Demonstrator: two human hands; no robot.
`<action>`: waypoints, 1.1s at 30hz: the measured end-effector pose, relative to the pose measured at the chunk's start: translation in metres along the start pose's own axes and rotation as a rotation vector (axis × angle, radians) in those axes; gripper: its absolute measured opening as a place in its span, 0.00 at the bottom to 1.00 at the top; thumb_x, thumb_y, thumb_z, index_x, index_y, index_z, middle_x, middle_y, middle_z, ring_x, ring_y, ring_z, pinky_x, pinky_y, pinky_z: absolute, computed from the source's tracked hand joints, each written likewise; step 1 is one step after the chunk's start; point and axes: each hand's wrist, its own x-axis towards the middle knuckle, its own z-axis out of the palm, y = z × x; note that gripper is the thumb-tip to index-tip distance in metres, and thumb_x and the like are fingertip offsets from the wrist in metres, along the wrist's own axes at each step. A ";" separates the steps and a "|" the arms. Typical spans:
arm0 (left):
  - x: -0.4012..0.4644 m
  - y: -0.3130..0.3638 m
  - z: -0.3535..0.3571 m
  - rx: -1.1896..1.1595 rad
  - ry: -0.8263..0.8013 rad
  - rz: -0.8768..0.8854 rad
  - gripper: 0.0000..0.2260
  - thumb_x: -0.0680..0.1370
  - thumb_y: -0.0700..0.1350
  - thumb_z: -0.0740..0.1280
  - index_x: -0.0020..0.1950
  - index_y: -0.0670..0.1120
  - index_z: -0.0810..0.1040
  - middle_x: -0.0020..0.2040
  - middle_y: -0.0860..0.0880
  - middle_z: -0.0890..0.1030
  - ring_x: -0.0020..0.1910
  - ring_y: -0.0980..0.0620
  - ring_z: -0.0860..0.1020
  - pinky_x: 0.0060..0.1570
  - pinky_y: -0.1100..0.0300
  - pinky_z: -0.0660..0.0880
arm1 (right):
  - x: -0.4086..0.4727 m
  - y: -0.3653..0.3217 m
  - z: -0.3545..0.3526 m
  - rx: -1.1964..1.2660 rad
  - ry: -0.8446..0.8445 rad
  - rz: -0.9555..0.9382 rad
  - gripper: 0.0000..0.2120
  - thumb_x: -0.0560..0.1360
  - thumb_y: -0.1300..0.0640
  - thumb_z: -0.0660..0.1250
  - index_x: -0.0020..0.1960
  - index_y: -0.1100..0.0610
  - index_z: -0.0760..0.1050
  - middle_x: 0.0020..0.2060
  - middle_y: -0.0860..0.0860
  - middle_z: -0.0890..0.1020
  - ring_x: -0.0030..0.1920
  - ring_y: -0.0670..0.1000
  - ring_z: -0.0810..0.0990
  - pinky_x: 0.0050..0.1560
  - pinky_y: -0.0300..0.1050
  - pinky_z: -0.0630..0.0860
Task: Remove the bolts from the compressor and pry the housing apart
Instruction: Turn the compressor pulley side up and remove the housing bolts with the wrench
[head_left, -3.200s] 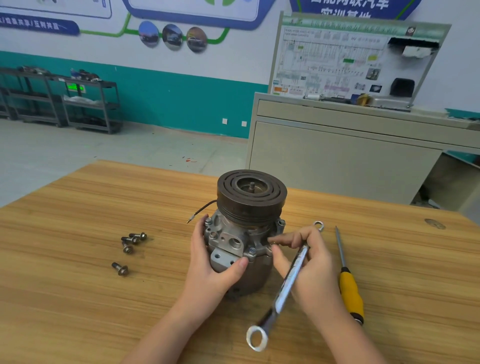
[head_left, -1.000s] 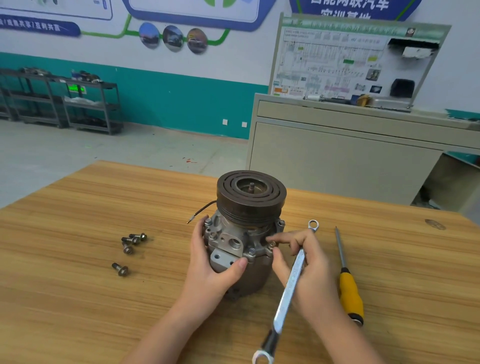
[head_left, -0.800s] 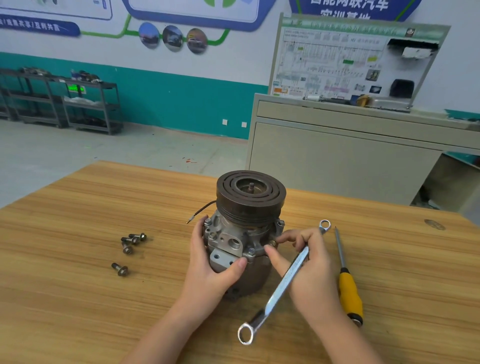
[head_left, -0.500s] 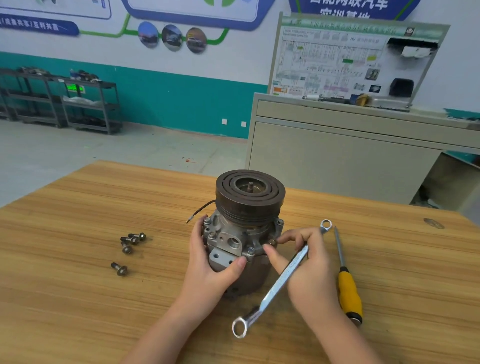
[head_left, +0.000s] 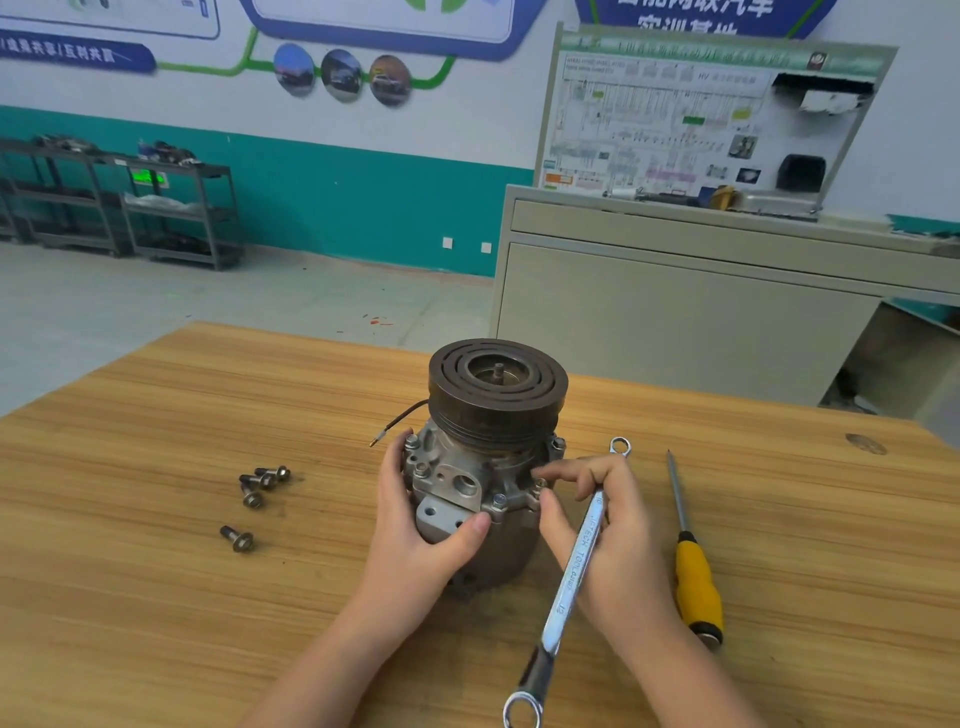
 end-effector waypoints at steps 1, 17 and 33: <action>0.000 0.000 0.000 -0.002 0.000 -0.001 0.43 0.60 0.60 0.74 0.68 0.70 0.53 0.72 0.55 0.67 0.68 0.60 0.70 0.69 0.53 0.69 | 0.000 0.000 0.000 -0.002 0.007 0.008 0.24 0.70 0.64 0.73 0.39 0.40 0.62 0.45 0.44 0.81 0.52 0.43 0.79 0.51 0.28 0.70; 0.001 -0.002 -0.001 0.004 -0.005 0.017 0.44 0.60 0.62 0.74 0.69 0.69 0.53 0.71 0.58 0.66 0.68 0.63 0.68 0.69 0.55 0.68 | 0.001 0.001 0.001 -0.052 0.011 0.003 0.22 0.70 0.65 0.73 0.38 0.43 0.63 0.45 0.47 0.80 0.49 0.43 0.79 0.48 0.31 0.73; 0.000 -0.001 -0.001 0.009 -0.011 -0.002 0.47 0.60 0.61 0.74 0.73 0.64 0.52 0.73 0.56 0.65 0.70 0.60 0.68 0.71 0.50 0.67 | 0.001 -0.002 0.001 -0.016 0.037 0.016 0.22 0.69 0.60 0.75 0.37 0.42 0.64 0.44 0.46 0.81 0.51 0.43 0.79 0.50 0.29 0.71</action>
